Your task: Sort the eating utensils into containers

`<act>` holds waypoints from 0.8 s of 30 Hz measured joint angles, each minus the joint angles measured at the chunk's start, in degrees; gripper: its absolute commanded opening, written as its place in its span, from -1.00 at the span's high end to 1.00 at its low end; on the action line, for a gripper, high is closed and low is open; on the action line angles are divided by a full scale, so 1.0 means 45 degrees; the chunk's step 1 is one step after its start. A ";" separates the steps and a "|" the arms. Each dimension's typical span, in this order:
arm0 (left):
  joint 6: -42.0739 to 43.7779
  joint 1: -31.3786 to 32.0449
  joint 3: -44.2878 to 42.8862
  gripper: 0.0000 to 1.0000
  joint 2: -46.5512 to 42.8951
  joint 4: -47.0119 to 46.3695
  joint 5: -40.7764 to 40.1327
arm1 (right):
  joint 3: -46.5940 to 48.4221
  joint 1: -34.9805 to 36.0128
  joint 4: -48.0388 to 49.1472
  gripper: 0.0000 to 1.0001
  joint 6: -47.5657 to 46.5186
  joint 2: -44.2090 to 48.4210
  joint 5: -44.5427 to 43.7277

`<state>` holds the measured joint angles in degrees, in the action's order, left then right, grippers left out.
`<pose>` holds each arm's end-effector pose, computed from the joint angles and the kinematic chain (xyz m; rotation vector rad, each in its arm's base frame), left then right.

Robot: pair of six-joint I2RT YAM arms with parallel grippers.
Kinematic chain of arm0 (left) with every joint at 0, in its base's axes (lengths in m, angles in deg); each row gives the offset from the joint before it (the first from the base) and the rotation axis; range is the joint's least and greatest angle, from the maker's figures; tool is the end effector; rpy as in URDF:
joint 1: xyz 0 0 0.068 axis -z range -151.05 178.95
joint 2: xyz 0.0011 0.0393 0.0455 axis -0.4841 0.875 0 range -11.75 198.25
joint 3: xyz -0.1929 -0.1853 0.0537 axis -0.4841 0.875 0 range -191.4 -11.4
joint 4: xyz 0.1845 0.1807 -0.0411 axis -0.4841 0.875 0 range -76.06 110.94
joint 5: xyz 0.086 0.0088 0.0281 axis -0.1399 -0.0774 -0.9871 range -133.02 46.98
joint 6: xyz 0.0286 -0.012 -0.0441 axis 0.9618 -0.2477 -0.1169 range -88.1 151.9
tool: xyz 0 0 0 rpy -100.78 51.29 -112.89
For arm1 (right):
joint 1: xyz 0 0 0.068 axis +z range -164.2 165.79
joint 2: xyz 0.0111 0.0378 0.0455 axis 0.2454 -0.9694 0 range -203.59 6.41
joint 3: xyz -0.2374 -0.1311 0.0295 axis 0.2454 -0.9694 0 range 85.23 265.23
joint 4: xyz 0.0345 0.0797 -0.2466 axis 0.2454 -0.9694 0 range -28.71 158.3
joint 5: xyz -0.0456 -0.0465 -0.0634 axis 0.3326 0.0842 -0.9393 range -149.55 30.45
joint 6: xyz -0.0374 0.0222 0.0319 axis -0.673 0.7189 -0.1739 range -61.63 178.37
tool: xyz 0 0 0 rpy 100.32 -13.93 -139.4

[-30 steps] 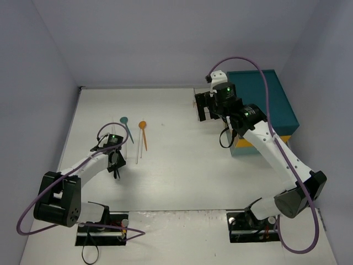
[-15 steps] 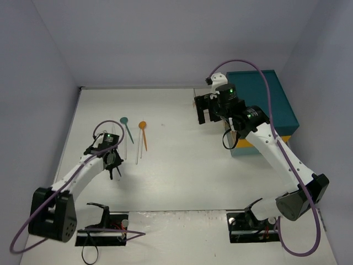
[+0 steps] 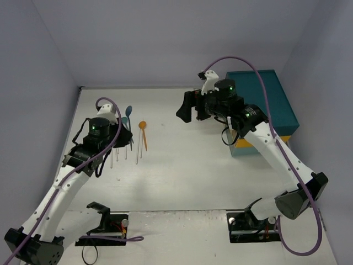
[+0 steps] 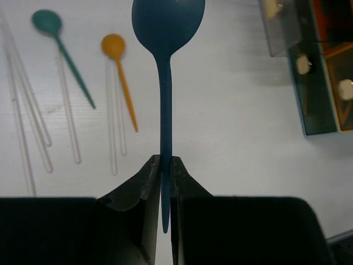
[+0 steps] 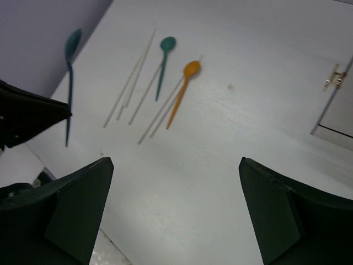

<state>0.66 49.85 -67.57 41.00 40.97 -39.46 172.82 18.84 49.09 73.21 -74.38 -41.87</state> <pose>0.1875 -0.0740 0.3543 -0.1427 2.0358 -0.6437 0.2617 0.1832 0.4395 -0.5207 1.7886 0.8659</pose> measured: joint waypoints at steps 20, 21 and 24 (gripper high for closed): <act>0.0656 0.3140 -0.2879 1.00 0.2201 -0.1709 0.1210 | 0.0083 0.1670 0.2712 -0.29 0.1780 -0.0948 0.0456; 0.0655 0.3185 -0.2879 1.00 0.2230 -0.1742 0.1216 | 0.0083 0.1670 0.2816 -0.25 0.1855 -0.0957 0.0427; 0.0651 0.3288 -0.2887 1.00 0.2288 -0.1853 0.1214 | 0.0083 0.1670 0.3169 -0.18 0.2049 -0.1039 0.0349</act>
<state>3.59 64.65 -80.56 51.30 32.63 -33.99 173.19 26.35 63.35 82.43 -79.05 -40.30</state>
